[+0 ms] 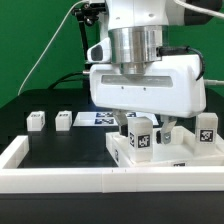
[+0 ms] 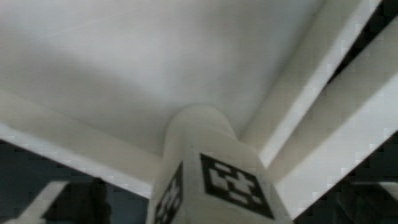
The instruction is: Assemble square table
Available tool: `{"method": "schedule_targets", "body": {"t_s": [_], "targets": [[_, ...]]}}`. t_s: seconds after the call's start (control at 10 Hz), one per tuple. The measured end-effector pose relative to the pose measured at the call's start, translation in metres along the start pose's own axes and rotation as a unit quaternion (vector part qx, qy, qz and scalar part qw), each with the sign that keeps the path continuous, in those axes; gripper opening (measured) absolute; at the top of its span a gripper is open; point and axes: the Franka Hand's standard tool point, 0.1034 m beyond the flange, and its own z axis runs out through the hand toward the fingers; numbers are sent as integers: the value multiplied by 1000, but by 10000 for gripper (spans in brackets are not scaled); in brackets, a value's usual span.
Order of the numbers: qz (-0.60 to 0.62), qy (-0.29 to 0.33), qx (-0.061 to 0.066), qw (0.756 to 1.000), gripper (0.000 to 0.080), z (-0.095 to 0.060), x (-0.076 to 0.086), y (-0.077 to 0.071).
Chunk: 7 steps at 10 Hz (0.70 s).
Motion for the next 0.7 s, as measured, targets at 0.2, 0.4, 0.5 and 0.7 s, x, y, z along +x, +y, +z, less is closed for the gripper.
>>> {"method": "schedule_targets", "body": {"t_s": [0.2,0.4,0.5,0.7], "targets": [[-106,-7,-5,994,649,0,-1,2],[-214,-19,-15,977,649,-1,-1,0],[-252,-26,-20,967,649,-1,-2,0],[-323,-36,-23,945,649,-2,-1,2]]}}
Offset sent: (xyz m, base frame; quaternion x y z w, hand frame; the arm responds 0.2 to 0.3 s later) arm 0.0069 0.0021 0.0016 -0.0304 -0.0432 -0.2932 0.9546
